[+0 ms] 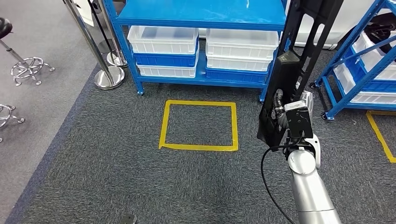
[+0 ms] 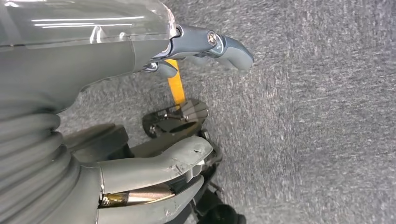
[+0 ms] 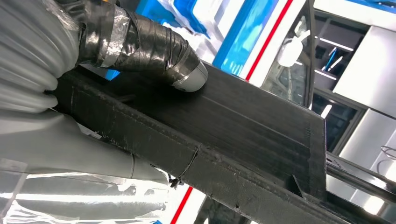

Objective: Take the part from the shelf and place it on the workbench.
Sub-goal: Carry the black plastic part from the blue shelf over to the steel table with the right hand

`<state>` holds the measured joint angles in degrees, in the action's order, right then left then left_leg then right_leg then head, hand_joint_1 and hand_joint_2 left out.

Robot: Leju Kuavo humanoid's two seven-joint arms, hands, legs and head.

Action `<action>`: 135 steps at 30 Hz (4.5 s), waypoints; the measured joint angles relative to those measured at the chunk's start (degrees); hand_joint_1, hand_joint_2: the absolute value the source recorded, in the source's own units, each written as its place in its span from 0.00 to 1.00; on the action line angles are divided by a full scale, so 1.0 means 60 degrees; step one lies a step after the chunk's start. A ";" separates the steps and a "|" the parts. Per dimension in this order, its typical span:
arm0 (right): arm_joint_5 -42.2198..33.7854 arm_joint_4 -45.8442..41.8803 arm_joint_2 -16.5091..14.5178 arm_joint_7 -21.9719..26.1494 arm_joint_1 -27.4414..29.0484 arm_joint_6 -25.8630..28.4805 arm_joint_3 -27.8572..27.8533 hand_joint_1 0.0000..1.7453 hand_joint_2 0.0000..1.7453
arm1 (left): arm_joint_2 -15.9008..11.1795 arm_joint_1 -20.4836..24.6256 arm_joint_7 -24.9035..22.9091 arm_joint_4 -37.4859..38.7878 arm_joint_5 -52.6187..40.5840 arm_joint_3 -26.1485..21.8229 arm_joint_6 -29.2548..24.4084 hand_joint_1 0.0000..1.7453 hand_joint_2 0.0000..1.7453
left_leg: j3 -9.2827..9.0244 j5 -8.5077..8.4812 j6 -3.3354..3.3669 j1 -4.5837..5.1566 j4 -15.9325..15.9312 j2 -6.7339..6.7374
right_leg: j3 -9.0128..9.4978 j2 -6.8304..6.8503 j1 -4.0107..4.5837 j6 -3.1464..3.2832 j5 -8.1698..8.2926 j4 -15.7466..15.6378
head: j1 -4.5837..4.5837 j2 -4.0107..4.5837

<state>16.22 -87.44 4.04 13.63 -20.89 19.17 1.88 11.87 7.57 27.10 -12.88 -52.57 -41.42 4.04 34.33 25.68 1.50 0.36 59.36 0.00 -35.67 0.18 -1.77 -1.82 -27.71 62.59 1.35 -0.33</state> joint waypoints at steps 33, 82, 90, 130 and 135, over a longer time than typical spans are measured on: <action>0.0019 0.0095 -0.0007 -0.0067 -0.0136 -0.0040 0.0000 1.00 1.00 | 0.0000 0.0020 0.0001 0.0002 -0.0004 0.0000 0.0000 0.00 1.00 | 0.0818 -0.0592 -0.0005 0.0094 0.0158 0.0039 | 0.0759 -0.0026 0.0122 0.0122 -0.0624 -0.0268 | -0.0004 0.0000; 0.0430 0.0246 0.0322 -0.0431 -0.0328 0.0234 -0.0222 1.00 1.00 | 0.0016 -0.0052 -0.0043 0.0000 0.0028 -0.0004 -0.0031 0.00 1.00 | -0.0284 0.0044 0.0142 -0.0038 -0.0381 -0.0343 | -0.0378 -0.0848 -0.0040 -0.0034 0.0129 -0.0112 | -0.0028 0.0000; 0.0727 0.0110 0.0652 -0.0570 -0.0395 0.0244 -0.0450 1.00 1.00 | 0.0029 -0.0107 -0.0086 0.0002 0.0105 -0.0007 -0.0060 0.00 1.00 | -0.0125 0.0086 0.0174 0.0012 -0.0210 0.0619 | -0.0359 0.0279 0.0025 -0.0163 -0.0149 0.0537 | -0.0063 0.0000; 0.0701 -0.0954 0.1556 -0.0850 0.0388 0.0416 -0.1462 1.00 1.00 | 0.0109 -0.0195 0.0023 0.0002 0.0626 -0.0381 -0.0053 0.00 1.00 | 0.0094 0.1052 -0.0221 -0.0109 0.0889 0.0448 | -0.0012 -0.0024 -0.0027 0.0208 0.0186 -0.0349 | -0.0068 0.0000; 0.0616 -0.1067 0.1559 -0.0821 0.0685 0.0417 -0.1625 1.00 1.00 | 0.0109 -0.0244 0.0018 0.0002 0.0658 -0.0472 -0.0027 0.00 1.00 | 0.0652 0.1366 -0.0151 -0.0113 0.2237 0.0048 | -0.0060 -0.0647 0.0044 0.0273 0.0238 -0.0346 | -0.0068 0.0000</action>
<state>19.91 -93.84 13.40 8.70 -16.77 21.67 -7.87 12.52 6.11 27.21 -12.87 -48.62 -44.25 3.88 38.24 33.88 0.59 -0.32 72.78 0.29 -36.03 -3.71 -1.51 -0.18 -26.29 60.51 0.95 -0.33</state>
